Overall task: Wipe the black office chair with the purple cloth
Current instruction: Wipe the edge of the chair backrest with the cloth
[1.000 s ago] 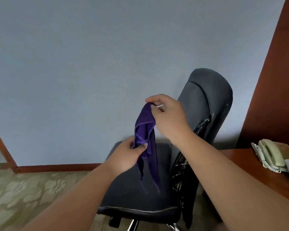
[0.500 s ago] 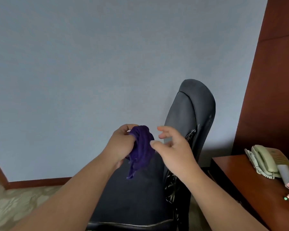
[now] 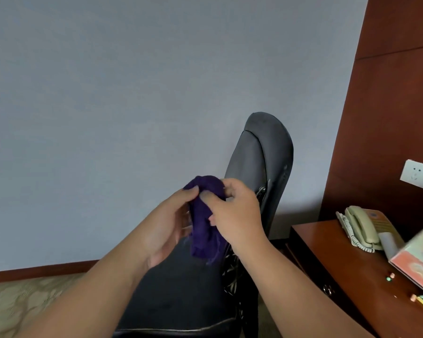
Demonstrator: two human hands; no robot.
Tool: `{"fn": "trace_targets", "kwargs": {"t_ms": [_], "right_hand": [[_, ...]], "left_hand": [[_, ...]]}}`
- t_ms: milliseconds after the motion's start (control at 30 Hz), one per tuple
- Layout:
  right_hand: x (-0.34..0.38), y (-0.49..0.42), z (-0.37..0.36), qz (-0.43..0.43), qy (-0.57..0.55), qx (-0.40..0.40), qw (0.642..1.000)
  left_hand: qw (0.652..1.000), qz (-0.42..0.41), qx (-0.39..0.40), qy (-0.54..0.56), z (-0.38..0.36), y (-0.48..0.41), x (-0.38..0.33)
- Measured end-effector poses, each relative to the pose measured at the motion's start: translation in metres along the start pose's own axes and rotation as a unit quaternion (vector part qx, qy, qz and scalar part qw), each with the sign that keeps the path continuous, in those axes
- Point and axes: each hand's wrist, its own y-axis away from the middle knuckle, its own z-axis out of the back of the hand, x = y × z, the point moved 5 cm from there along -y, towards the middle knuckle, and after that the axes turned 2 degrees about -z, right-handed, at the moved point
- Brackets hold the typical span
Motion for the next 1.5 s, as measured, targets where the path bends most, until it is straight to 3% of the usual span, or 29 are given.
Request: {"fn": "trace_targets", "kwargs": {"t_ms": [100,133,233,300,367,467,567,667,900,1000,1167,1500], "right_hand": [[0.022,0.011,-0.005,-0.038,0.023,0.111,0.993],[0.033,0.013,-0.001,-0.017,0.078,0.117,0.99],[0.081,0.01,0.027,0.143,0.316,-0.01,0.938],[0.107,0.003,0.049,0.201,0.361,-0.1,0.905],[0.114,-0.016,0.07,0.203,0.402,-0.152,0.88],[0.102,-0.043,0.09,0.143,0.479,-0.171,0.849],[0.08,-0.06,0.102,0.062,0.473,-0.132,0.869],[0.072,-0.07,0.108,0.03,0.436,-0.088,0.895],[0.08,-0.089,0.11,0.014,0.521,-0.063,0.851],[0.07,-0.101,0.111,0.0,0.496,-0.064,0.866],[0.056,-0.106,0.116,0.011,0.399,-0.094,0.912],[0.051,-0.113,0.124,0.046,0.368,-0.095,0.924]], "left_hand": [[0.995,0.014,-0.104,0.002,-0.013,-0.008,0.009],[0.99,0.01,-0.138,-0.019,-0.014,-0.012,0.01],[0.97,-0.073,-0.188,-0.137,-0.02,-0.024,0.005],[0.95,-0.136,-0.205,-0.194,-0.029,-0.031,-0.004],[0.943,-0.155,-0.202,-0.212,-0.043,-0.037,-0.013],[0.959,-0.119,-0.168,-0.195,-0.062,-0.053,-0.018],[0.971,-0.067,-0.144,-0.179,-0.072,-0.07,-0.02],[0.959,-0.061,-0.137,-0.239,-0.074,-0.085,-0.024],[0.963,-0.077,-0.107,-0.235,-0.091,-0.109,-0.026],[0.958,-0.092,-0.106,-0.25,-0.102,-0.121,-0.023],[0.923,-0.129,-0.086,-0.352,-0.114,-0.125,-0.008],[0.824,-0.279,-0.073,-0.488,-0.123,-0.102,0.003]]}}
